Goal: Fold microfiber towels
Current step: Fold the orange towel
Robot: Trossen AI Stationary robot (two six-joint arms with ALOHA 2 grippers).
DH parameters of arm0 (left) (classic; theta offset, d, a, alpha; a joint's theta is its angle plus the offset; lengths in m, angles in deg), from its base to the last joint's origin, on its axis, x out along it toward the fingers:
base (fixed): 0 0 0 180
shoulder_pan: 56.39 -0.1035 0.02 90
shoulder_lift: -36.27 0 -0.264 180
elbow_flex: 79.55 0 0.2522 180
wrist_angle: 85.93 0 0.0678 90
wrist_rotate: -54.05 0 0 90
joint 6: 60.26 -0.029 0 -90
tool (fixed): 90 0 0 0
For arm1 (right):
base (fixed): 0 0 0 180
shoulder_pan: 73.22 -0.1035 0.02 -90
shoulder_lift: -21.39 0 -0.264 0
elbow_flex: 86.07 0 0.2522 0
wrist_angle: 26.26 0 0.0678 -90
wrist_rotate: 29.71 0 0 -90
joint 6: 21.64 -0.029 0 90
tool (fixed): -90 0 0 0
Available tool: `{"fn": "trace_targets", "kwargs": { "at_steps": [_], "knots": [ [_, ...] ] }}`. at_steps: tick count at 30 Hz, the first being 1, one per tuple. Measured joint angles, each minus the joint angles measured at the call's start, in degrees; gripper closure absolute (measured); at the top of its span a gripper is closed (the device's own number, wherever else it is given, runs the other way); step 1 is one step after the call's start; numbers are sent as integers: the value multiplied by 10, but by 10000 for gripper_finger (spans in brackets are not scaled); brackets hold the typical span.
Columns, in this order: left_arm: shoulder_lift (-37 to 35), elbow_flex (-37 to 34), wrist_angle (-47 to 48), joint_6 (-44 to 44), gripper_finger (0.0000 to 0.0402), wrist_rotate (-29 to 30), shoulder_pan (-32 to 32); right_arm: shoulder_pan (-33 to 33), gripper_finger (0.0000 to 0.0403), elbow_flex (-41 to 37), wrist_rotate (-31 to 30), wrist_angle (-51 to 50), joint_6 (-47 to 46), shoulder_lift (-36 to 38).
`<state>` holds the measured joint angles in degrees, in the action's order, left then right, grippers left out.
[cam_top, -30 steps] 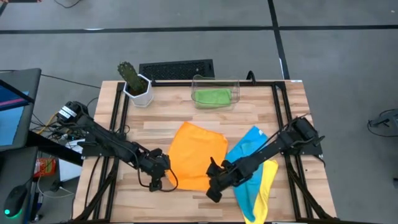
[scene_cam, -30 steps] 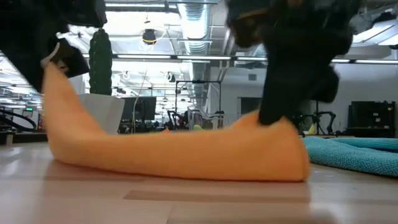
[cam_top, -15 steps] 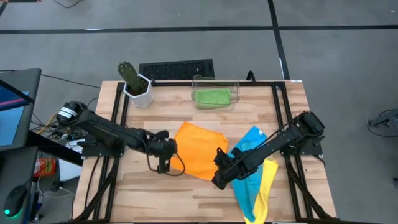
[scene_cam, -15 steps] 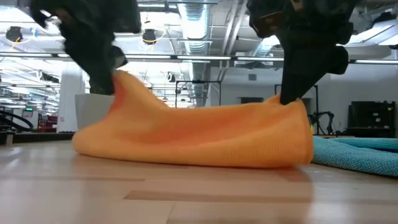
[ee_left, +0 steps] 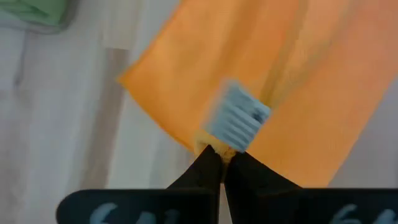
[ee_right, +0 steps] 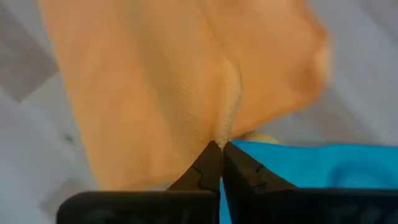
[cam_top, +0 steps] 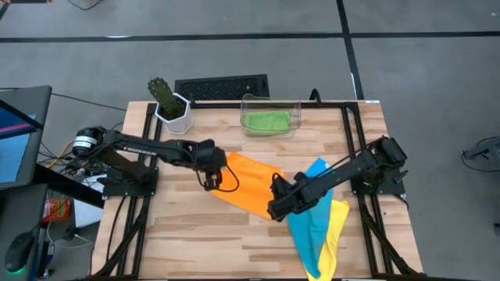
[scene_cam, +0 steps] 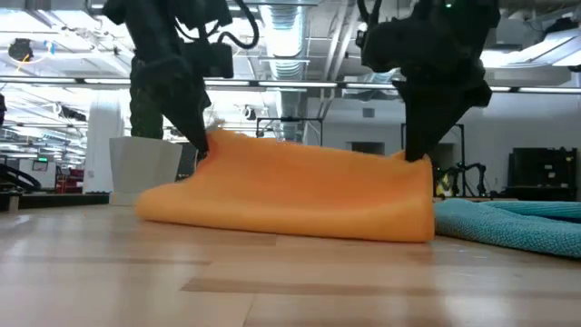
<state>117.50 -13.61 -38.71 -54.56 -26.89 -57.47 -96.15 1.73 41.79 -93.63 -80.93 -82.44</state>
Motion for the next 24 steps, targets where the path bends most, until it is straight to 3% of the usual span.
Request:
{"fn": "trace_targets", "kwargs": {
  "at_steps": [9,15,24],
  "knots": [
    [6,0,-50,-47,401,-2,-50,37,381,-3,-30,-46,31,23],
    [29,-1,-80,-61,401,-14,-71,58,356,-16,-29,-24,36,23],
    [93,-1,-73,-66,401,-27,-86,93,352,-50,-25,32,64,22]
  ]
}}
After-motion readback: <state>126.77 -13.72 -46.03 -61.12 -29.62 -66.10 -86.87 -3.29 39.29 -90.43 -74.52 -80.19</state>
